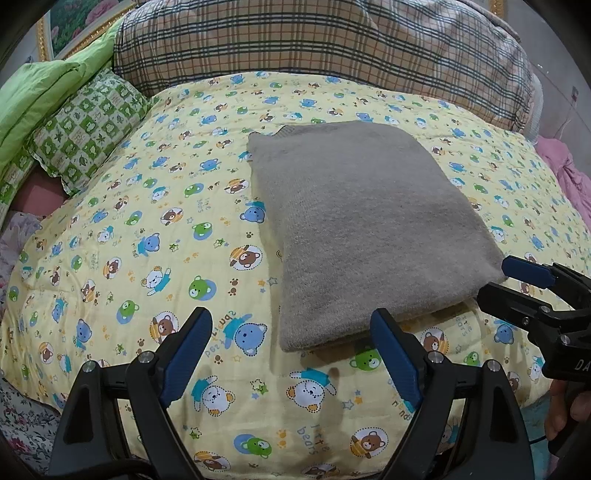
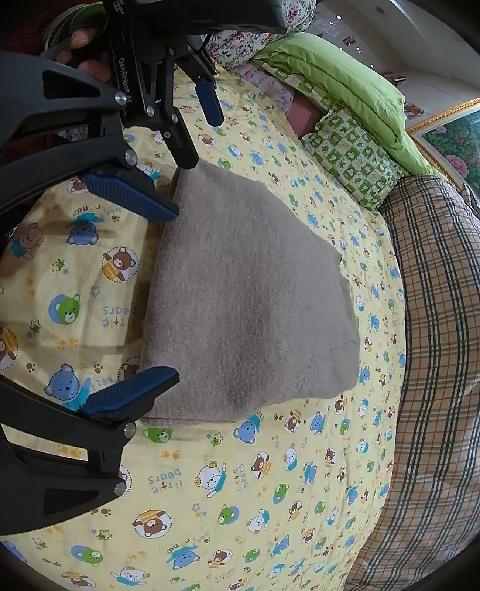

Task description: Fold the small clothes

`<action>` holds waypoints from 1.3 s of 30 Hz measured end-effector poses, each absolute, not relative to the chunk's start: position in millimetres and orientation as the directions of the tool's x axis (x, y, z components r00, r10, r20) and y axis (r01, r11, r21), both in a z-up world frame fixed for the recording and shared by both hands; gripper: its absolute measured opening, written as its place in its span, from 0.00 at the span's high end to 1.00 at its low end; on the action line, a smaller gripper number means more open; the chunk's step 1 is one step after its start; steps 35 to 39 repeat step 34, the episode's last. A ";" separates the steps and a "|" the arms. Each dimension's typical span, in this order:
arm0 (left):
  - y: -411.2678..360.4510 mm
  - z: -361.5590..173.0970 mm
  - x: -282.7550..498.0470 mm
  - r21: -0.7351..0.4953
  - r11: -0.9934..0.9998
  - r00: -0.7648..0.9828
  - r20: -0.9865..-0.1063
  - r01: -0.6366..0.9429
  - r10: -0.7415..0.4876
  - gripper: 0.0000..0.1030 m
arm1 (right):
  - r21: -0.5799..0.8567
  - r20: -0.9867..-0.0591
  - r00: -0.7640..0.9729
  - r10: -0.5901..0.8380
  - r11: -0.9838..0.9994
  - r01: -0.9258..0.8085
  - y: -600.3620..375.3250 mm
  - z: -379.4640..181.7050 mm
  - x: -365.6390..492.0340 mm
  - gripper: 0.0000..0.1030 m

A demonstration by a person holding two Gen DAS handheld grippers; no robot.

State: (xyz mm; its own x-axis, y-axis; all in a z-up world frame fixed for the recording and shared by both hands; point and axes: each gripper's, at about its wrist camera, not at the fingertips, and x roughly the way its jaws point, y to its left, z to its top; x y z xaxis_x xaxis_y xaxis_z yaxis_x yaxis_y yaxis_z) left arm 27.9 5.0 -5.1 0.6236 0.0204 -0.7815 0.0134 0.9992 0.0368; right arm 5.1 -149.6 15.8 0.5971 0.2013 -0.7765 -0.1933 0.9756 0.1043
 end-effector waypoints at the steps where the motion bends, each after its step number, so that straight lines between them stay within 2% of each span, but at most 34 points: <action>1: 5.4 -4.8 28.6 0.032 0.999 0.626 -0.780 0.013 0.017 0.15 | 0.105 -0.777 0.596 0.203 0.975 -0.195 -149.9 15.8 5.9 0.21; 24: -3.6 4.8 55.8 0.073 0.997 0.624 -0.780 0.016 0.047 0.15 | 0.097 -0.783 0.589 0.198 0.975 -0.200 -164.0 21.0 34.3 0.21; 39: 1.3 12.0 62.2 0.035 0.999 0.647 -0.762 0.010 0.020 0.15 | 0.099 -0.777 0.598 0.198 0.976 -0.195 -168.8 24.9 42.0 0.21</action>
